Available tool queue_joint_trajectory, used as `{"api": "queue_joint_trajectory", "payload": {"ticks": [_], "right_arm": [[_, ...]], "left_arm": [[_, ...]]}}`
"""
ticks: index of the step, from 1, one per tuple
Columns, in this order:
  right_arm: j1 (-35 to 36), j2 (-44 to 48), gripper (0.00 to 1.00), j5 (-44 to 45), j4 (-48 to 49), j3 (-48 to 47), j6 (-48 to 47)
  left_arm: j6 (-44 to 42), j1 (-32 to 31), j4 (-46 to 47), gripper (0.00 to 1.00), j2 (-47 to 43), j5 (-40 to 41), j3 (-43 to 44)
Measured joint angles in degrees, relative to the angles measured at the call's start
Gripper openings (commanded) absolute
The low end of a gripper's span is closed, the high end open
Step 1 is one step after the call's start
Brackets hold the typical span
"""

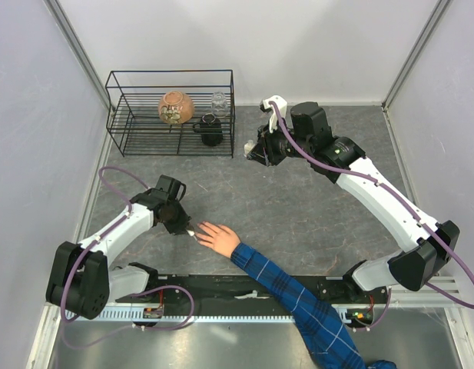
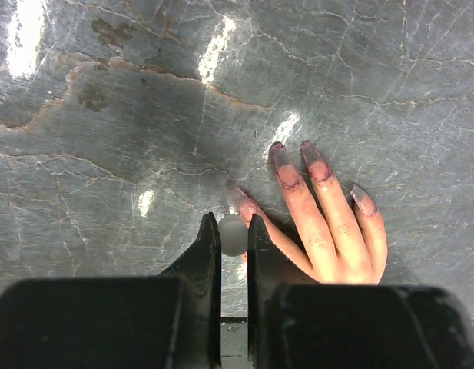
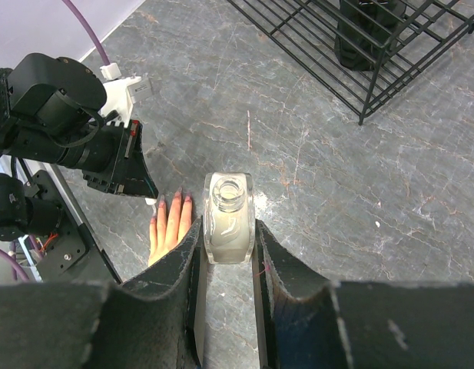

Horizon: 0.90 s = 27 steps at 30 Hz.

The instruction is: Paint the nails

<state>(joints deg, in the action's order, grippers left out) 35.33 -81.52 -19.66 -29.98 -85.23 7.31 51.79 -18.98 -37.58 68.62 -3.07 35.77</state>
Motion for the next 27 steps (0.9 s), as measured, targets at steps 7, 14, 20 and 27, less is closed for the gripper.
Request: {"api": "queue_joint_trajectory", "payload": {"ticks": [7, 14, 20, 27], "right_arm": [[0.00, 0.00, 0.00, -0.02, 0.00, 0.00, 0.00], [0.00, 0.00, 0.00, -0.04, 0.00, 0.00, 0.02], [0.00, 0.02, 0.00, -0.07, 0.37, 0.00, 0.26], [0.00, 0.33, 0.00, -0.09, 0.61, 0.02, 0.70]], "left_arm": [[-0.02, 0.00, -0.24, 0.02, -0.22, -0.02, 0.04], [-0.81, 0.02, -4.35, 0.02, -3.48, 0.85, 4.09], [-0.87, 0.02, -4.66, 0.02, -4.28, 0.72, 4.61], [-0.90, 0.02, -4.44, 0.02, -4.00, -0.63, 3.23]]}}
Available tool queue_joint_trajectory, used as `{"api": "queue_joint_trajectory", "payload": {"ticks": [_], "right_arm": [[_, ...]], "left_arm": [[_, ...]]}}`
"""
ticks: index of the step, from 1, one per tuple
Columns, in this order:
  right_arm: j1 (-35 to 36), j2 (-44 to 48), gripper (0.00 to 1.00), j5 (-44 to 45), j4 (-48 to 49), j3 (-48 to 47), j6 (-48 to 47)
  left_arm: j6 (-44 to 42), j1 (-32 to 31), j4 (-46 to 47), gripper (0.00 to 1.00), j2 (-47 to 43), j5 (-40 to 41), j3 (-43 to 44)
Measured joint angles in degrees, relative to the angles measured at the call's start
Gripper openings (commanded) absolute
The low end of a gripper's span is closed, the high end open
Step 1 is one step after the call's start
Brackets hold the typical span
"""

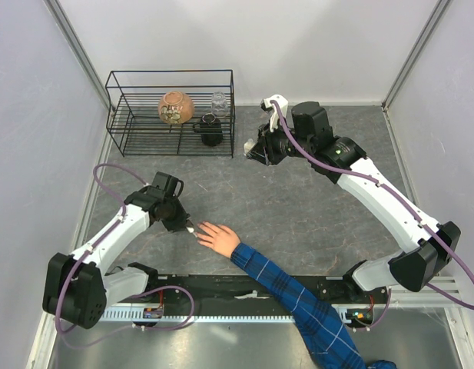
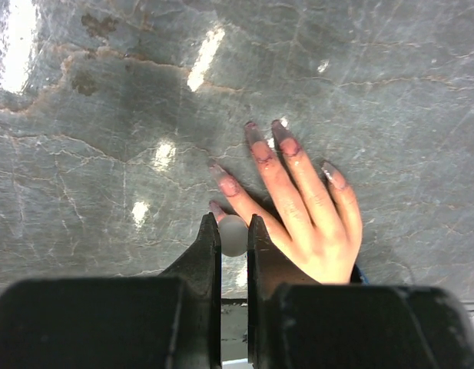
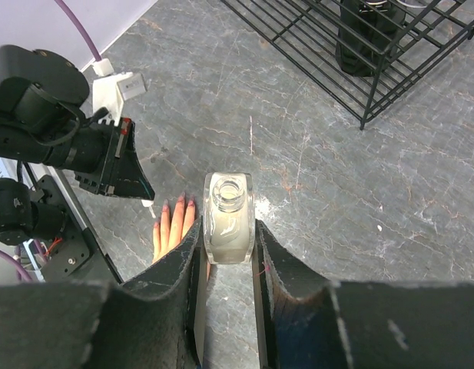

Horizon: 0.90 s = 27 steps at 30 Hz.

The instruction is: Paint the nails

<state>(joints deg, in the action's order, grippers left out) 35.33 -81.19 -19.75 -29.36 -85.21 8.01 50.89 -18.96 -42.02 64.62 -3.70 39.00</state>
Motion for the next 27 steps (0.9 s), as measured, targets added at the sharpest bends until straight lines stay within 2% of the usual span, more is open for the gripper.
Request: {"api": "queue_joint_trajectory", "payload": {"ticks": [27], "right_arm": [[0.00, 0.02, 0.00, -0.15, 0.22, 0.02, 0.22]], "left_arm": [[0.00, 0.00, 2.12, 0.02, 1.88, -2.43, -2.86]]}}
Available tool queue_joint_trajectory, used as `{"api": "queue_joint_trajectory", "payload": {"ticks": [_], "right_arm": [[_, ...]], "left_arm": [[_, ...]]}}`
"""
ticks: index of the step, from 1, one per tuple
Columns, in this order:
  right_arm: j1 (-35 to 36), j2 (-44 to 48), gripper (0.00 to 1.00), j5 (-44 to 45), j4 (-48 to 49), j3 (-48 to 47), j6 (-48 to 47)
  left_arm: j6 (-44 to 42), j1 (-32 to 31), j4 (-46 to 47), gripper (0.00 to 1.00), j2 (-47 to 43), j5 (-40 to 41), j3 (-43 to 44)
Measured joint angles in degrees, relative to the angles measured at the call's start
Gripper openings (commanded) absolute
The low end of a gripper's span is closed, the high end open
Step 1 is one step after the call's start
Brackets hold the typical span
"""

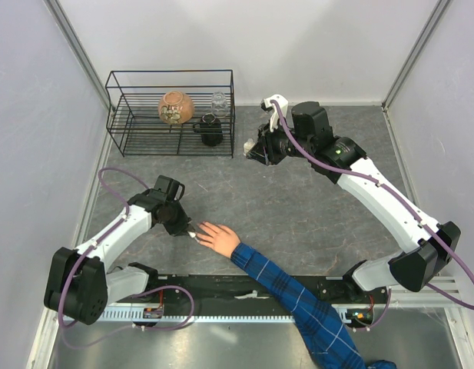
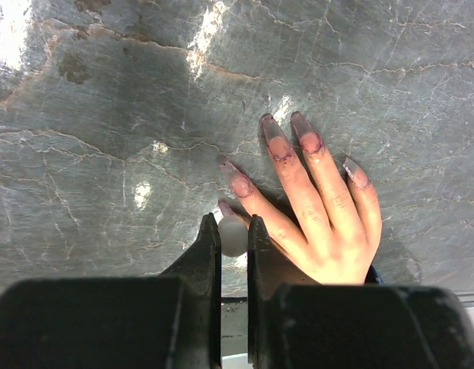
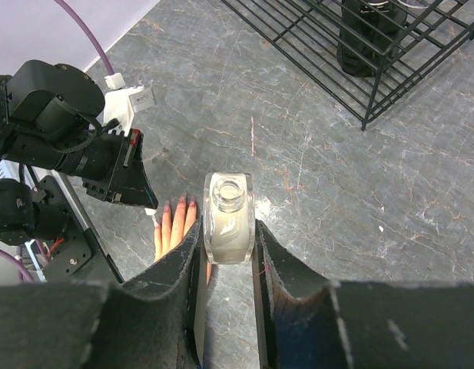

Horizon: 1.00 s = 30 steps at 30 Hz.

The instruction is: Paint the nails

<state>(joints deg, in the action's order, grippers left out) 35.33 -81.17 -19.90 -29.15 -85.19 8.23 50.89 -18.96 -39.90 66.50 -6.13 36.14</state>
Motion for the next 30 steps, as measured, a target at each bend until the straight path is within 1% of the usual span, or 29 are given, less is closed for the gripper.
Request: {"api": "queue_joint_trajectory", "payload": {"ticks": [30], "right_arm": [[0.00, 0.00, 0.00, -0.02, 0.00, 0.00, -0.02]], "left_arm": [[0.02, 0.00, 1.07, 0.02, 0.52, 1.07, -0.90]]}}
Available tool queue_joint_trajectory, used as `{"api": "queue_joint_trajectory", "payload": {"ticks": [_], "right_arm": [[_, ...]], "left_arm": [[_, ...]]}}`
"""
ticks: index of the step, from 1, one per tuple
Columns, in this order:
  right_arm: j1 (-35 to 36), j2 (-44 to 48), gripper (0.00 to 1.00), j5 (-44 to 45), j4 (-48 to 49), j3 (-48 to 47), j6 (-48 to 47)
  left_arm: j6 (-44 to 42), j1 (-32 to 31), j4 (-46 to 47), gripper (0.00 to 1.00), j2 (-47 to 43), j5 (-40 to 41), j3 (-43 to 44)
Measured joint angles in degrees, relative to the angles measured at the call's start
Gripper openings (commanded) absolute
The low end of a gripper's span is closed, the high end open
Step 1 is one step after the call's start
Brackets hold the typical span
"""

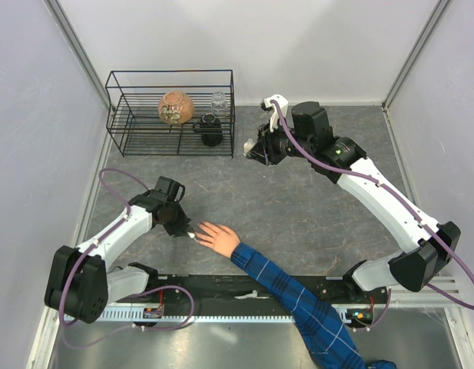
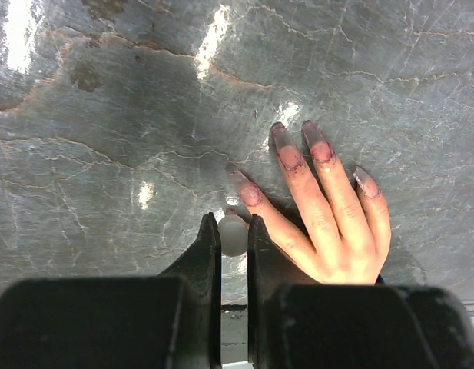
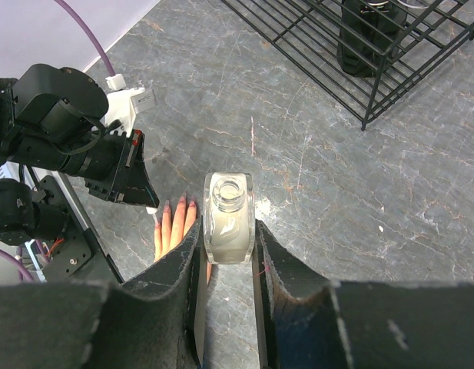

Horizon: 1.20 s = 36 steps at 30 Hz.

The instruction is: Paint the nails

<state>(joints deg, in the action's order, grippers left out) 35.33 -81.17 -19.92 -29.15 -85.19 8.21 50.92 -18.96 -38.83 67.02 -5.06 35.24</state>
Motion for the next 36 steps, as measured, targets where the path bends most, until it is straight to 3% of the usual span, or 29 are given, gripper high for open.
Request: {"api": "queue_joint_trajectory", "payload": {"ticks": [36], "right_arm": [[0.00, 0.00, 0.00, 0.00, 0.00, 0.00, 0.00]], "left_arm": [[0.00, 0.00, 0.02, 0.02, 1.62, 1.92, 0.81]]}}
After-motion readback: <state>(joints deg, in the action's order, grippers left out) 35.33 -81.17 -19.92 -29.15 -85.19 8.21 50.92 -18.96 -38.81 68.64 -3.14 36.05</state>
